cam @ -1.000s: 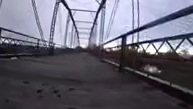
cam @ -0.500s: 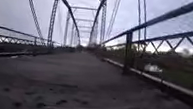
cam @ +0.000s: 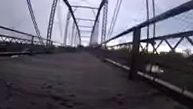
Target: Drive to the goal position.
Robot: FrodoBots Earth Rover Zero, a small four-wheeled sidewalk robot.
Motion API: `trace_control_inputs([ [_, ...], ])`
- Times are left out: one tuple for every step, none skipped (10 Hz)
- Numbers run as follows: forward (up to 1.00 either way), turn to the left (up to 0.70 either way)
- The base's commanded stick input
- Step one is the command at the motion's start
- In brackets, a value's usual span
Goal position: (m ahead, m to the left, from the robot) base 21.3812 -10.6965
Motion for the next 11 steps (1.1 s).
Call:
trace_control_inputs([
  [1.0, 0.14],
  [1.0, 0.36],
  [1.0, 0.37],
  [1.0, 0.37],
  [1.0, 0.37],
  [1.0, 0.37],
  [1.0, 0.26],
  [1.0, 0.07],
  [1.0, 0.0],
  [1.0, 0.0],
  [1.0, 0.0],
])
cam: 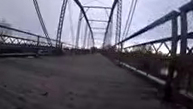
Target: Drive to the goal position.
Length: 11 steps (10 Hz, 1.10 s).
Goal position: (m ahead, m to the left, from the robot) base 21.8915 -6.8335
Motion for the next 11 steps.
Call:
trace_control_inputs([
  [1.0, 0.0],
  [1.0, 0.0],
  [1.0, 0.0],
  [1.0, 0.0],
  [1.0, -0.02],
  [1.0, -0.31],
  [1.0, -0.39],
  [1.0, -0.4],
  [1.0, -0.4],
  [1.0, -0.4],
  [1.0, -0.4],
])
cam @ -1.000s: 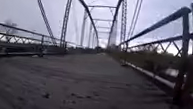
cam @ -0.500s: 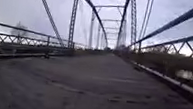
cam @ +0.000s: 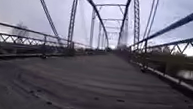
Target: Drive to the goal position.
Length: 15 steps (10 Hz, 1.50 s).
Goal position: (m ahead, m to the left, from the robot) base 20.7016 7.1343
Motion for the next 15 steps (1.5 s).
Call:
trace_control_inputs([
  [1.0, -0.18],
  [1.0, -0.08],
  [1.0, -0.04],
  [1.0, -0.04],
  [1.0, -0.04],
  [1.0, -0.04],
  [1.0, -0.03],
  [1.0, -0.03],
  [1.0, -0.03],
  [1.0, -0.03],
  [1.0, -0.03],
  [1.0, -0.03],
  [1.0, -0.03],
  [1.0, -0.03],
  [1.0, -0.03],
])
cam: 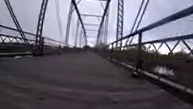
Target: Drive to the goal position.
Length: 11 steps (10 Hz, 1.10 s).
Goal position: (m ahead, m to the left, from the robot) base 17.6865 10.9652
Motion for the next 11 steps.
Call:
trace_control_inputs([
  [1.0, -0.03],
  [1.0, -0.03],
  [1.0, -0.03],
  [1.0, -0.03],
  [1.0, -0.03],
  [1.0, -0.02],
  [1.0, -0.02],
  [1.0, -0.02],
  [1.0, -0.02],
  [1.0, -0.02],
  [1.0, -0.02],
])
